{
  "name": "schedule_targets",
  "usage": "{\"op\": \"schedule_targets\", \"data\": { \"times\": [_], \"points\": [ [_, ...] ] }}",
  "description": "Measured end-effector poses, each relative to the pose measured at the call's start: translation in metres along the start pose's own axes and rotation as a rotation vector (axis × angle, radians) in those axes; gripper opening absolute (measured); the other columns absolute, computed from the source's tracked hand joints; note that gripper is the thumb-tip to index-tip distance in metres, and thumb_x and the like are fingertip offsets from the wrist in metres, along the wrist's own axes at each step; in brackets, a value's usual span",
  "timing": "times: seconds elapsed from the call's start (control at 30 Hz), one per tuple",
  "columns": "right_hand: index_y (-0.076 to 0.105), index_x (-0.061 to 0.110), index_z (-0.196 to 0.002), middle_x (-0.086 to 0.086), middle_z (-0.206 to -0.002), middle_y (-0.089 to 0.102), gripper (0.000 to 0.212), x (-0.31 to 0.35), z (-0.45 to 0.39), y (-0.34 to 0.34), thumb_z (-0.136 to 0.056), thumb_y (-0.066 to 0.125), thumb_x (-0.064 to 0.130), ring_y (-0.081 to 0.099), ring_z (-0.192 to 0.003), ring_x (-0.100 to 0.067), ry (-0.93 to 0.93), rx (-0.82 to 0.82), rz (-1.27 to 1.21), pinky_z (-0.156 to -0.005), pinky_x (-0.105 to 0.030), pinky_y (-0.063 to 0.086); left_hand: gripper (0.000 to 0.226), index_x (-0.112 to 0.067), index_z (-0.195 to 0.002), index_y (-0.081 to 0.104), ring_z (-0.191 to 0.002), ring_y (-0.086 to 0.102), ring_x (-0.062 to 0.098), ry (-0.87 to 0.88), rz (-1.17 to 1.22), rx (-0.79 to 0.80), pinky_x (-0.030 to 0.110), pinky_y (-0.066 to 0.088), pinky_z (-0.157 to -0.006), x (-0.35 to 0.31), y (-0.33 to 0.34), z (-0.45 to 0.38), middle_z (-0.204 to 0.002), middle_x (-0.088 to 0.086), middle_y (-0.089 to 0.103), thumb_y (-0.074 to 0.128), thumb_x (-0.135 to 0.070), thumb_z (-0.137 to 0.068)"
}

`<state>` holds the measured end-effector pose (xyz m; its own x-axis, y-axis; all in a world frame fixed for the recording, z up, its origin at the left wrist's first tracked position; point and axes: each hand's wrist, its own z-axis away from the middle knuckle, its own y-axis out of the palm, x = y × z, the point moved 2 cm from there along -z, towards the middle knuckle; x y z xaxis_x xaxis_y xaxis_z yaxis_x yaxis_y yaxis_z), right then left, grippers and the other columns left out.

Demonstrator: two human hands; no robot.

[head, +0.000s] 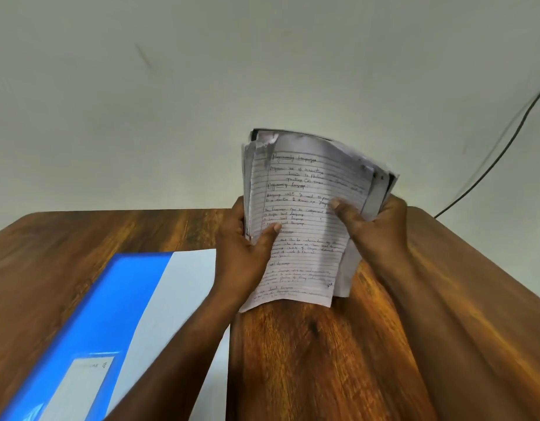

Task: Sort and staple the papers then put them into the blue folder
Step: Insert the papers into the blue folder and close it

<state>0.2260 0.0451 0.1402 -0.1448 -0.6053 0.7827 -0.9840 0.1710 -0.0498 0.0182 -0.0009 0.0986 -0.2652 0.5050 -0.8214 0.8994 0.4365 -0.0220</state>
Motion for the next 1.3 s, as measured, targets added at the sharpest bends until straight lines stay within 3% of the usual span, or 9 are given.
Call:
{"op": "schedule_targets", "data": {
  "times": [0.17, 0.37, 0.5, 0.67, 0.83, 0.97, 1.03, 1.13, 1.3],
  "points": [
    [0.075, 0.020, -0.092, 0.023, -0.077, 0.076, 0.012, -0.020, 0.010, 0.015, -0.087, 0.084, 0.013, 0.075, -0.077, 0.001, 0.103, 0.070, -0.033, -0.062, -0.013, 0.056, 0.043, -0.036, -0.123, 0.053, -0.095, 0.064, -0.013, -0.070, -0.024, 0.023, 0.002, 0.049, -0.068, 0.012, 0.001, 0.004, -0.110, -0.028, 0.060, 0.080, -0.026, -0.091],
    [0.073, 0.033, -0.087, 0.023, -0.081, 0.075, 0.022, -0.003, 0.006, 0.016, -0.085, 0.086, 0.015, 0.076, -0.083, -0.001, 0.017, -0.014, -0.023, -0.066, -0.017, 0.060, 0.044, -0.038, -0.127, 0.048, -0.106, 0.064, 0.002, 0.022, -0.036, -0.026, 0.003, 0.051, -0.075, 0.000, 0.003, 0.003, -0.113, -0.026, 0.058, 0.076, -0.030, -0.094],
    [0.077, 0.020, -0.102, 0.019, -0.088, 0.074, 0.017, -0.014, 0.008, 0.018, -0.087, 0.083, 0.013, 0.074, -0.081, 0.003, 0.097, 0.032, 0.018, -0.064, -0.012, 0.057, 0.047, -0.036, -0.131, 0.045, -0.099, 0.062, -0.009, 0.057, -0.144, 0.037, -0.001, 0.048, -0.072, 0.008, 0.008, 0.006, -0.111, -0.028, 0.055, 0.075, -0.024, -0.096],
    [0.075, 0.020, -0.105, 0.017, -0.091, 0.074, 0.020, -0.024, 0.014, 0.020, -0.088, 0.082, 0.013, 0.074, -0.080, 0.004, 0.181, 0.104, 0.051, -0.062, -0.012, 0.056, 0.048, -0.018, -0.143, 0.051, -0.106, 0.065, 0.008, 0.029, -0.253, 0.064, -0.001, 0.049, -0.070, 0.024, 0.010, 0.010, -0.121, -0.013, 0.059, 0.071, -0.024, -0.099],
    [0.073, 0.025, -0.101, 0.018, -0.090, 0.073, 0.018, -0.014, 0.011, 0.022, -0.089, 0.082, 0.015, 0.073, -0.079, 0.006, 0.141, 0.071, 0.063, -0.064, -0.013, 0.058, 0.046, -0.015, -0.143, 0.051, -0.095, 0.060, -0.012, 0.099, -0.278, 0.013, -0.003, 0.047, -0.072, 0.015, 0.010, 0.006, -0.117, -0.014, 0.058, 0.068, -0.016, -0.100],
    [0.073, 0.014, -0.108, 0.014, -0.084, 0.066, 0.018, -0.020, 0.021, 0.024, -0.091, 0.080, 0.017, 0.059, -0.057, 0.021, 0.173, 0.137, 0.159, -0.051, -0.002, 0.045, 0.042, -0.013, -0.142, 0.054, -0.103, 0.066, 0.011, 0.039, -0.329, 0.050, -0.004, 0.046, -0.071, 0.025, 0.009, 0.012, -0.120, -0.004, 0.065, 0.066, -0.015, -0.101],
    [0.074, 0.010, -0.111, 0.010, -0.087, 0.068, 0.022, -0.022, 0.020, 0.023, -0.090, 0.081, 0.017, 0.061, -0.058, 0.018, 0.184, 0.122, 0.183, -0.051, -0.003, 0.047, 0.044, -0.012, -0.143, 0.053, -0.099, 0.063, 0.008, 0.020, -0.327, 0.046, -0.005, 0.045, -0.069, 0.024, 0.009, 0.013, -0.122, -0.003, 0.065, 0.067, -0.014, -0.100],
    [0.076, 0.012, -0.114, 0.005, -0.100, 0.077, 0.027, -0.017, 0.015, 0.024, -0.088, 0.083, 0.017, 0.071, -0.079, 0.005, 0.164, 0.076, 0.176, -0.065, -0.012, 0.059, 0.050, -0.013, -0.144, 0.051, -0.096, 0.059, 0.002, 0.028, -0.307, 0.011, -0.005, 0.044, -0.068, 0.019, 0.011, 0.007, -0.122, -0.007, 0.062, 0.070, -0.015, -0.098],
    [0.073, 0.011, -0.112, 0.007, -0.092, 0.071, 0.023, -0.024, 0.023, 0.026, -0.092, 0.080, 0.019, 0.066, -0.074, 0.004, 0.232, 0.130, 0.196, -0.052, -0.005, 0.049, 0.046, -0.016, -0.140, 0.054, -0.106, 0.061, 0.007, -0.077, -0.251, 0.000, -0.002, 0.046, -0.061, 0.026, 0.010, 0.010, -0.122, -0.009, 0.060, 0.072, -0.020, -0.099]
  ]
}}
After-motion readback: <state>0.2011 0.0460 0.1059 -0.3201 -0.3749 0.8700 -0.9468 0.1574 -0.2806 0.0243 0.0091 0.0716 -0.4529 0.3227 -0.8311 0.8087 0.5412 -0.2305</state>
